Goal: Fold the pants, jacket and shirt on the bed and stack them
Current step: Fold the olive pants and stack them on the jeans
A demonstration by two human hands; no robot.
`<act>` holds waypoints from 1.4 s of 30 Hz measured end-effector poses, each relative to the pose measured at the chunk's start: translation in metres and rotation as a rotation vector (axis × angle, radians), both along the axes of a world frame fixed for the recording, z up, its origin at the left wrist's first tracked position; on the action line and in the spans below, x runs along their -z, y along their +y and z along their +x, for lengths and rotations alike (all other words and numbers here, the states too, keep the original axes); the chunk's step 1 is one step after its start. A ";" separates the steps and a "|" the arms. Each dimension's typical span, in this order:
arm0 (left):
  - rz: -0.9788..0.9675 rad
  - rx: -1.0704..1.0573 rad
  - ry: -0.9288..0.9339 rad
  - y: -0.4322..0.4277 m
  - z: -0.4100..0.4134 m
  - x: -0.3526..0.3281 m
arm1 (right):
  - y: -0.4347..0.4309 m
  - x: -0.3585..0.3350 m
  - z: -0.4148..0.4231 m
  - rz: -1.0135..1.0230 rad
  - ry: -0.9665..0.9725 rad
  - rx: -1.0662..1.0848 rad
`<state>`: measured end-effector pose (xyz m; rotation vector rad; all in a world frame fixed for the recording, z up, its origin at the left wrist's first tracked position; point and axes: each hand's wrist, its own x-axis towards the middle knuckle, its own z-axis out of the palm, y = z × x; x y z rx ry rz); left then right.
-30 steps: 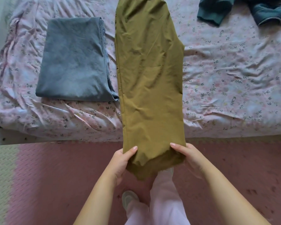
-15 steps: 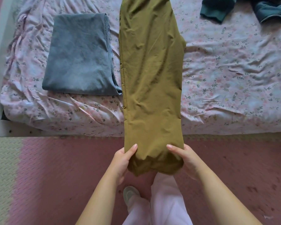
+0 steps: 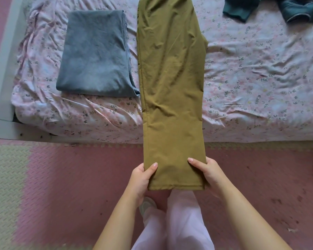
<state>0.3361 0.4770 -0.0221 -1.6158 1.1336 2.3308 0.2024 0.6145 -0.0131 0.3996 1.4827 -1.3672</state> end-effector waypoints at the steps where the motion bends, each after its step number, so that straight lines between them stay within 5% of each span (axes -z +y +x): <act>1: -0.007 -0.005 -0.010 0.001 0.001 -0.002 | 0.000 -0.002 0.002 0.009 0.008 -0.009; 18: -0.515 -0.179 -0.232 -0.055 -0.116 -0.079 | -0.070 -0.046 -0.092 0.255 0.331 0.009; 32: -0.174 -0.115 -0.018 -0.205 -0.272 -0.038 | -0.203 -0.016 -0.257 0.192 0.313 0.083; 42: -0.303 0.052 0.110 -0.269 -0.339 0.013 | -0.255 0.027 -0.327 -0.056 0.209 0.376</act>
